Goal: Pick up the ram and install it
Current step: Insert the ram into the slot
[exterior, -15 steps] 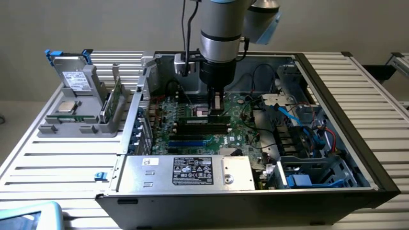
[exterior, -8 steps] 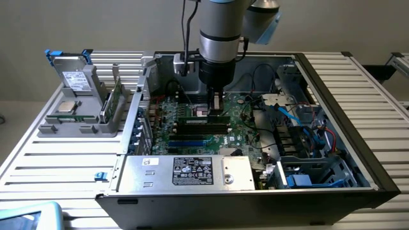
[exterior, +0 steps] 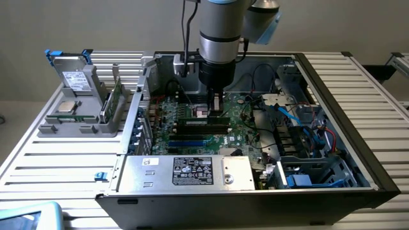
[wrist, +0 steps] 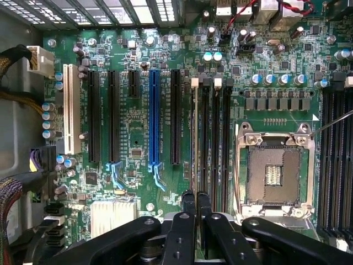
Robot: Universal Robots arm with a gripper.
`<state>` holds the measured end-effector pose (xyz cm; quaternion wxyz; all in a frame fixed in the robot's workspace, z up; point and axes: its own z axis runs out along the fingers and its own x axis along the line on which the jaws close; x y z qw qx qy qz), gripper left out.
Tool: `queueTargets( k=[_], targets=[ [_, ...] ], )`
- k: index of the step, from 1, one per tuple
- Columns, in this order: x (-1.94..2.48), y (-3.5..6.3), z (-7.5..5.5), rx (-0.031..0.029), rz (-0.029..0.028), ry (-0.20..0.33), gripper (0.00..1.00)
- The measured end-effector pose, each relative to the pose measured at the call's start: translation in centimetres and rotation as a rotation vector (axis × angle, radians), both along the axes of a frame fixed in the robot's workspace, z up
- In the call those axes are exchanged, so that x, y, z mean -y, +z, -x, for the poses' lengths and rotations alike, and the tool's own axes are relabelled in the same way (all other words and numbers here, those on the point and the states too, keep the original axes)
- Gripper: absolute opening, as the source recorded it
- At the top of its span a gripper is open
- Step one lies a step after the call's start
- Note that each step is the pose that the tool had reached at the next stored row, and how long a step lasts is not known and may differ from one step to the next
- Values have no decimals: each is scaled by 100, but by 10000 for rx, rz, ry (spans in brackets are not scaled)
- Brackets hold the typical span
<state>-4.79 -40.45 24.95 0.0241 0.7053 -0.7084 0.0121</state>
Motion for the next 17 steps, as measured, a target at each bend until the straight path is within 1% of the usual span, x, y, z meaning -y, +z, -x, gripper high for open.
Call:
queueTargets(
  k=[2,5,6,7,11,17],
  targets=[
    [-9,-7,1,0,35,-1,13],
    [-57,-19,1,0,87,-1,13],
    [-66,-22,0,1,106,0,13],
    [-67,-23,3,1,123,0,13],
    [-67,-25,18,1,159,0,13],
    [-42,-39,21,1,166,-1,13]
  ],
)
